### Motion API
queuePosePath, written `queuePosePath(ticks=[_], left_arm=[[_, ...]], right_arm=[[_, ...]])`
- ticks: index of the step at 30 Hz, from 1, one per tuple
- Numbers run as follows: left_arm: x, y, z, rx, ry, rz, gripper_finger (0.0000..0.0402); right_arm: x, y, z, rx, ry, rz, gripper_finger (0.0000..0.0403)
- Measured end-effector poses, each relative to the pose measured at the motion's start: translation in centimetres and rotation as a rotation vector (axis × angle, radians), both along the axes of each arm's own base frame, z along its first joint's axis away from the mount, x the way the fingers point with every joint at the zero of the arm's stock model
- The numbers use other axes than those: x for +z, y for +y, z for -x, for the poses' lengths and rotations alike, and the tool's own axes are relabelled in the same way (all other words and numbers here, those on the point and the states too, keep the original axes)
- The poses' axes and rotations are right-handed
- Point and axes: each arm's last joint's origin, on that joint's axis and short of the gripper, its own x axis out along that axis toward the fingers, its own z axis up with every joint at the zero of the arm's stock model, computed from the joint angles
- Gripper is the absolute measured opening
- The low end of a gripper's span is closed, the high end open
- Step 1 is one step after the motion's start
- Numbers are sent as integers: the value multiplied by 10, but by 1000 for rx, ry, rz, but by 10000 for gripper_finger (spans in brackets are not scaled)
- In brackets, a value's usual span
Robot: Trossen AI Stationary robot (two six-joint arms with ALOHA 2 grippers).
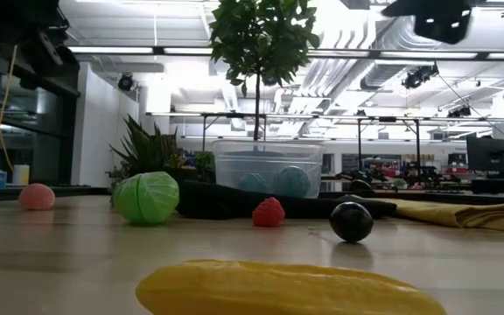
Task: Pick and placing Produce into tupperware
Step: Put the starfruit into the transparent bin
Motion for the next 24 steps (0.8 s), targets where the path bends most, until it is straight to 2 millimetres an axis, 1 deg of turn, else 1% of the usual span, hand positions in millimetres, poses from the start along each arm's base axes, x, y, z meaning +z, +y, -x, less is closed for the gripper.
queuePosePath(ticks=[7, 12, 16, 20, 24], left_arm=[[1, 0, -1, -1, -1, 2, 1], [4, 0, -2, 8, -39, 4, 1], [10, 1, -1, 17, -74, 7, 1], [22, 1, 0, 27, -98, -9, 1], [44, 1, 3, 51, -141, -53, 1]], right_arm=[[-3, 21, 15, -32, -19, -22, 261], [-3, 28, 20, -53, -37, -23, 261], [-3, 29, 21, -48, -36, -21, 261], [-4, 28, 22, -46, -28, -9, 261], [-5, 28, 22, -46, -18, -1, 261]])
